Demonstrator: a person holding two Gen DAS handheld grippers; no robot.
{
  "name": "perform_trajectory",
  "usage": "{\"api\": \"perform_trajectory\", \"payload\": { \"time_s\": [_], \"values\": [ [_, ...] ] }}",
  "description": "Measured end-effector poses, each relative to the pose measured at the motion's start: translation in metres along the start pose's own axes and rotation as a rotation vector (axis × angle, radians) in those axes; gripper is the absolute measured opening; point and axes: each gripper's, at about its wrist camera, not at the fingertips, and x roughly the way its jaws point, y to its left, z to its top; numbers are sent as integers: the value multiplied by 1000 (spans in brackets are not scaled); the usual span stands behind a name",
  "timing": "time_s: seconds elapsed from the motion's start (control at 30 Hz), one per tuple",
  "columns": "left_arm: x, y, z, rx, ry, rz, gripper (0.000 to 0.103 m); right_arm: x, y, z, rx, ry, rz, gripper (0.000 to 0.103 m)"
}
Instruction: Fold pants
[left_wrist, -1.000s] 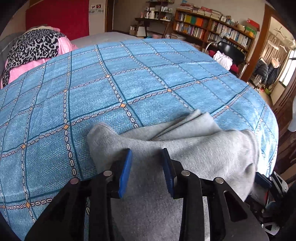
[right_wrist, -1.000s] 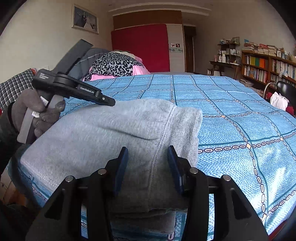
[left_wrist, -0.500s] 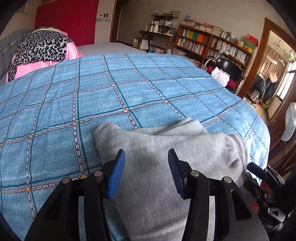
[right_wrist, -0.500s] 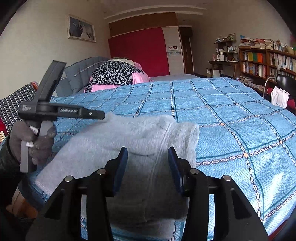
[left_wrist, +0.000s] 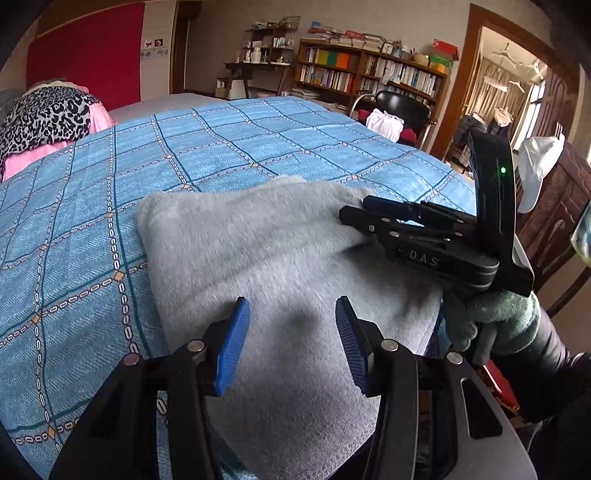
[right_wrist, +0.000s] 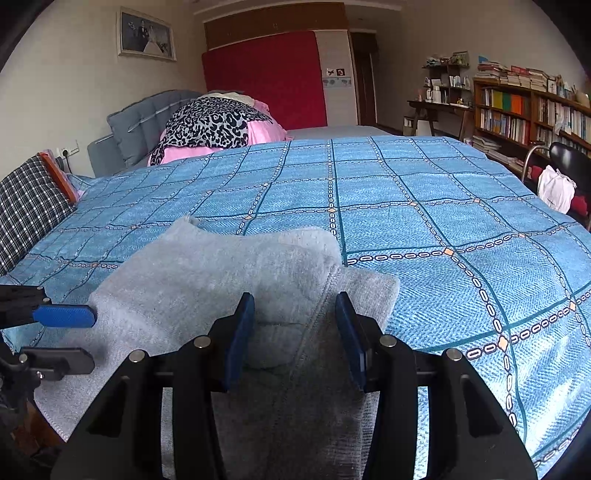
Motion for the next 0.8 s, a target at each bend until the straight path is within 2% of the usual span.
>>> {"api": "perform_trajectory", "payload": {
  "time_s": [0.13,0.4,0.5,0.57,0.63,0.8],
  "values": [
    [11,3,-10,-9,17,6,49,11,-1,-4,-18,29,-10,48],
    [14,-5,-23,32,-30,47,52,13,-1,-11,-25,7,-17,48],
    [7,-6,-24,28,-33,36,56,-5,-4,-10,24,-26,10,48],
    [0,-8,-27,33,-40,26,61,-25,1,-13,22,-66,18,48],
    [-7,-10,-31,43,-46,19,62,-41,7,-21,1,-92,20,48],
    [-13,-13,-39,50,-47,24,62,-50,19,-47,-60,-69,-41,48]
  ]
}}
